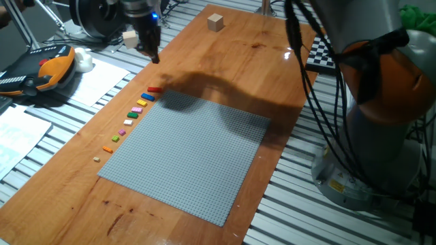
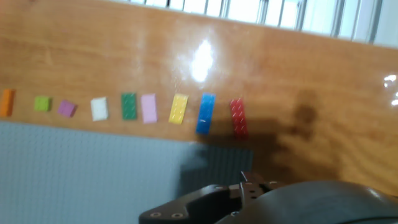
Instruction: Stack small Lego blocks randomly, one at a time
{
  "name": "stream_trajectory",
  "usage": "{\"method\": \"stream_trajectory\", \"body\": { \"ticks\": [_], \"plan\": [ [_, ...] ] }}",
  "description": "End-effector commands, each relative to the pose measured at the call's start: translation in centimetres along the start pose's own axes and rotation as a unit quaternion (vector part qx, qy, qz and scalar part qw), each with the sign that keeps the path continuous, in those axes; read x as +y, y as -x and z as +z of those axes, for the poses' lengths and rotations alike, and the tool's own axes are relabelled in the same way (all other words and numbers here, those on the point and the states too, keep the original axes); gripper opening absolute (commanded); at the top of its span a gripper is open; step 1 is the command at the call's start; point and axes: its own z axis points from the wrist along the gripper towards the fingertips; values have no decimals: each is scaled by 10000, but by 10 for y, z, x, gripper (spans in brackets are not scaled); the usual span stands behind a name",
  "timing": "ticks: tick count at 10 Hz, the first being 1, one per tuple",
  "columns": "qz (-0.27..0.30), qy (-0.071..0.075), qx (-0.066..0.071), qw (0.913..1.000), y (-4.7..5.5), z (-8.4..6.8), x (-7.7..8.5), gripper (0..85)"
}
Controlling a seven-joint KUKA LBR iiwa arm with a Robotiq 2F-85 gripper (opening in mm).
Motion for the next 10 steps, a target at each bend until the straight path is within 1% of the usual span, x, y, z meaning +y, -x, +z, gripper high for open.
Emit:
{"method": "stream_trajectory", "body": {
  "ticks": [1,2,3,4,5,6,7,8,9,10],
  "plan": [
    [-67,-68,-20,10000,6,0,-1,0],
    [-129,-71,-34,9999,6,0,-1,0],
    [-200,-26,-43,9998,6,0,-1,0],
    [-101,1,-26,9999,6,0,-1,170],
    [-9,-9,-39,10000,8,1,-1,340],
    [-52,-93,-109,9999,16,12,0,340],
    [-78,-32,-152,9998,25,23,-1,340],
    [-71,-10,-242,9997,32,33,0,510],
    [-78,-63,-310,9995,37,42,1,510],
    [-146,-137,-357,9992,40,53,2,510]
  ]
}}
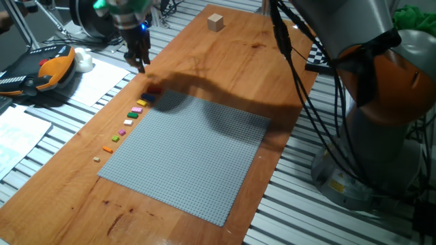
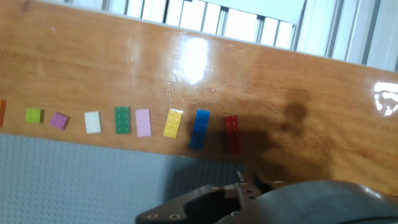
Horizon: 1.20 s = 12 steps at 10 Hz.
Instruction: Stack small Lego blocks randomly, one at a time
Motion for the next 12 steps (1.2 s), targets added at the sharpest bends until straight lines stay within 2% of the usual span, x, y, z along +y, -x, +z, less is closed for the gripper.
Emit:
{"method": "stream_trajectory", "body": {
  "ticks": [1,2,3,6,7,9,12],
  "plan": [
    [3,-41,-65,10000,1,12,3,510],
    [-67,-65,-98,9999,3,22,3,510],
    [-142,-8,-88,9999,4,29,0,510],
    [-240,44,-30,9997,0,38,-3,510],
    [-248,39,-84,9997,-4,43,-3,510],
    [-265,130,-193,9994,-11,57,-4,510],
    [-316,159,-233,9991,-9,67,-6,510]
  ]
}}
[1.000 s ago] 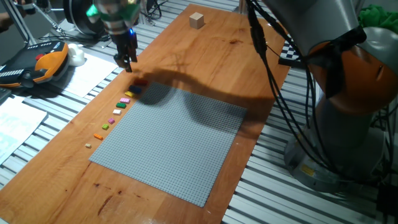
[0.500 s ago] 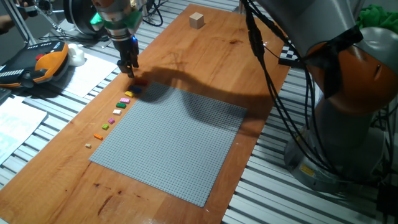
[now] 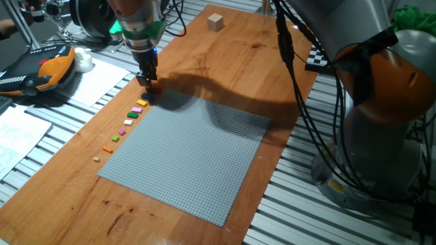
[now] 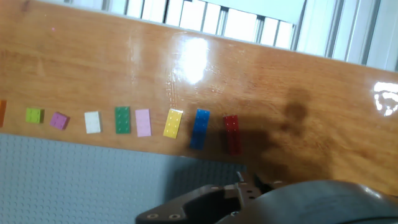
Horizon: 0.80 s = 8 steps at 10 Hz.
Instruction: Stack small Lego blocks randomly, one at a time
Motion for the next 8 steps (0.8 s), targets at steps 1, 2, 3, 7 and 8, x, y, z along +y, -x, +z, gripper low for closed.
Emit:
{"method": "stream_trajectory", "body": {
  "ticks": [1,2,3,7,8],
  "plan": [
    [-18,30,13,10000,0,3,-1,340],
    [-24,52,7,10000,-1,5,-2,340],
    [-23,69,10,10000,-1,6,-2,340],
    [3,107,-25,9999,-6,9,1,340],
    [3,97,-30,9999,-6,9,2,340]
  ]
}}
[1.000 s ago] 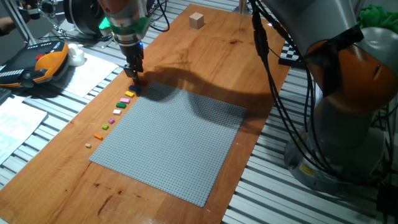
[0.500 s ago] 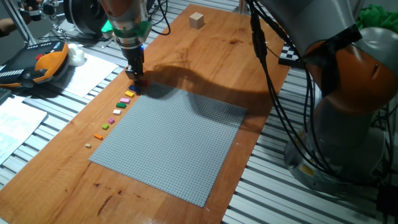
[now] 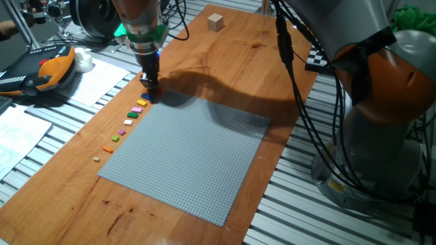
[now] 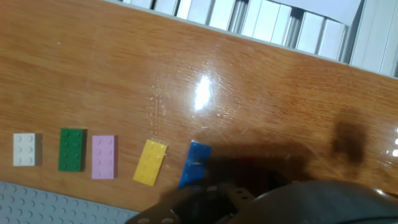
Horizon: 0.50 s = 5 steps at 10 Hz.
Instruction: Stack small Lego blocks randomly, one at a time
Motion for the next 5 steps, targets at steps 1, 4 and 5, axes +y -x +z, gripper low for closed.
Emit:
{"method": "stream_trajectory", "body": {
  "ticks": [1,4,5],
  "plan": [
    [-10,1,1,10000,0,0,0,340],
    [-15,39,-2,10000,0,1,0,170],
    [2,83,9,10000,0,0,1,170]
  ]
}}
